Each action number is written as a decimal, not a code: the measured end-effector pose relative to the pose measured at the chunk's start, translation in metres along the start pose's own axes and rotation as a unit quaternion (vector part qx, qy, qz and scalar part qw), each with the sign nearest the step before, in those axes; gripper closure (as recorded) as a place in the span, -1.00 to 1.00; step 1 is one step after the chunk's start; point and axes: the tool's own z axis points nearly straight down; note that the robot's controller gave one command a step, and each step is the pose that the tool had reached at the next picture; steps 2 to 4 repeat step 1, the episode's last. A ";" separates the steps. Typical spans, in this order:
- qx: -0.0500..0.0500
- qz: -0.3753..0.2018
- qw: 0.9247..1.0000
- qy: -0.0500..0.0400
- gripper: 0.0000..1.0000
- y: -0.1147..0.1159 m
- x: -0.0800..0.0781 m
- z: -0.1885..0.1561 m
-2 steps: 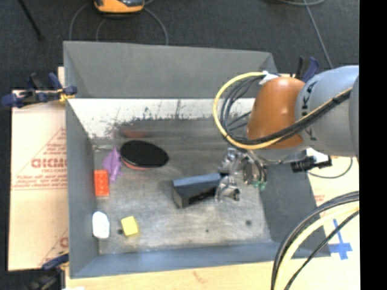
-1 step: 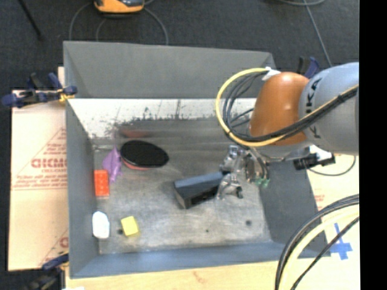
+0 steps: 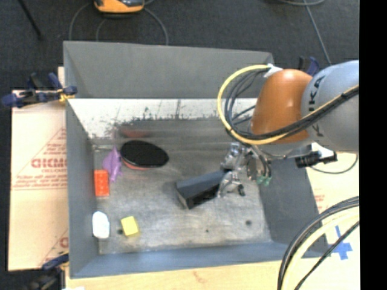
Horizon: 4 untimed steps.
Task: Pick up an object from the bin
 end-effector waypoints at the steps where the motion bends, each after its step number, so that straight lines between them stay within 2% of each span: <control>1: 0.000 -0.001 1.000 0.002 1.00 0.000 0.001 -0.011; 4: 0.000 -0.001 1.000 0.002 1.00 0.000 0.001 -0.011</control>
Offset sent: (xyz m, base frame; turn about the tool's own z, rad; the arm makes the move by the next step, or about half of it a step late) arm 0.0001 -0.0001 0.0361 0.0000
